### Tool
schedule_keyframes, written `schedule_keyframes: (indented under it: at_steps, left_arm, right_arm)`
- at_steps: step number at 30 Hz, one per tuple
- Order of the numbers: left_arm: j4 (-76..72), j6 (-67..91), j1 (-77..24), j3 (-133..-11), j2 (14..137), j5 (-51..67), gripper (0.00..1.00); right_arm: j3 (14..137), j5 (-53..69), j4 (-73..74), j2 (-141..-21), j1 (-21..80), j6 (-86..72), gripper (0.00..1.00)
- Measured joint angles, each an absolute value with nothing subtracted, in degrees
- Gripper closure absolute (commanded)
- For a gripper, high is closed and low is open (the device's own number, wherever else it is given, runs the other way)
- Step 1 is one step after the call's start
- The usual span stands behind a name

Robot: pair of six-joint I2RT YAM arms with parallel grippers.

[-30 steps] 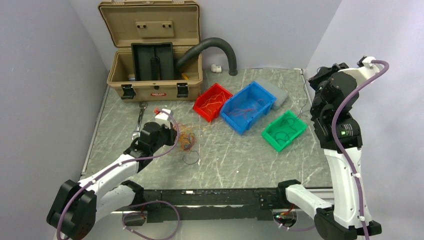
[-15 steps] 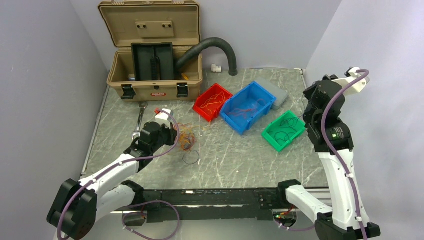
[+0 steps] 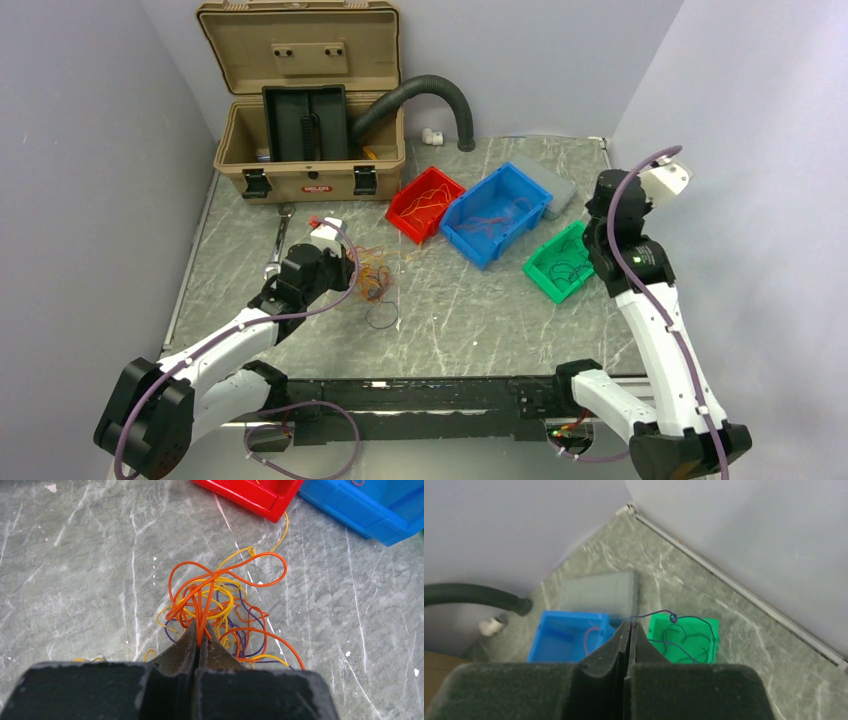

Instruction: Untangle the cables

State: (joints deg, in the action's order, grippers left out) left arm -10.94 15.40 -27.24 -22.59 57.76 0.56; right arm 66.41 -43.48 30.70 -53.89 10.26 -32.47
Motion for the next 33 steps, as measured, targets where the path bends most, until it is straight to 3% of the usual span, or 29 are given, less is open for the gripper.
schedule_keyframes:
  at_steps: [11,19,33]
  left_arm:
    - [-10.94,15.16,-27.24,-22.59,57.43,0.56,1.0]
    - [-10.94,15.11,-27.24,-22.59,57.08,0.56,1.0]
    - [-10.94,15.11,-27.24,-22.59,57.08,0.56,1.0]
  right_arm:
    - [55.24,-39.9,29.95,-62.26,8.47,-37.08,1.0]
    - [47.29,-24.14,28.8,-67.79,3.75,-40.14,1.0]
    - [46.24,-13.19,27.75,-69.12,1.13,-35.05,1.0]
